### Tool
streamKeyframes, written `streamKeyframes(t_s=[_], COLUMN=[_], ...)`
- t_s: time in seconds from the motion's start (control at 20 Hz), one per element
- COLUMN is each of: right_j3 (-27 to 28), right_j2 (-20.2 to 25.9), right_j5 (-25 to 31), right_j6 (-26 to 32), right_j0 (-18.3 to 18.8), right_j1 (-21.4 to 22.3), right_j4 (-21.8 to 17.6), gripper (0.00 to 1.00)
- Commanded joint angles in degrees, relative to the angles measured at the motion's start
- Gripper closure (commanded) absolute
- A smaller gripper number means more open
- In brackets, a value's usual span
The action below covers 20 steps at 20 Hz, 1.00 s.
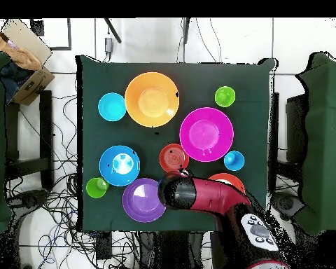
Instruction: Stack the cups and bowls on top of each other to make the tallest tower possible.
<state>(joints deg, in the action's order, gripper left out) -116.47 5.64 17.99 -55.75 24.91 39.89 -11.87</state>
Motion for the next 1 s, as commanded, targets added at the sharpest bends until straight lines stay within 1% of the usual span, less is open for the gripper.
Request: streamKeyframes(t_s=[0.05, 0.25, 0.55, 0.7, 1.0], right_j3=[1.2, 1.9, 2.8, 3.6, 5.6], right_j2=[6.6, 6.8, 8.3, 8.7, 11.2], right_j5=[-4.7, -5.9, -5.3, -5.3, -4.7], right_j6=[-3.5, -3.7, -2.6, -2.7, -1.1], right_j0=[1.0, 1.6, 3.8, 4.0, 6.1], right_j1=[-4.8, -5.9, -5.7, -5.6, -5.5], right_j4=[-5.7, -7.4, -10.1, -11.2, -13.7], gripper=[0.0, 0.0, 0.0, 0.0, 0.0])
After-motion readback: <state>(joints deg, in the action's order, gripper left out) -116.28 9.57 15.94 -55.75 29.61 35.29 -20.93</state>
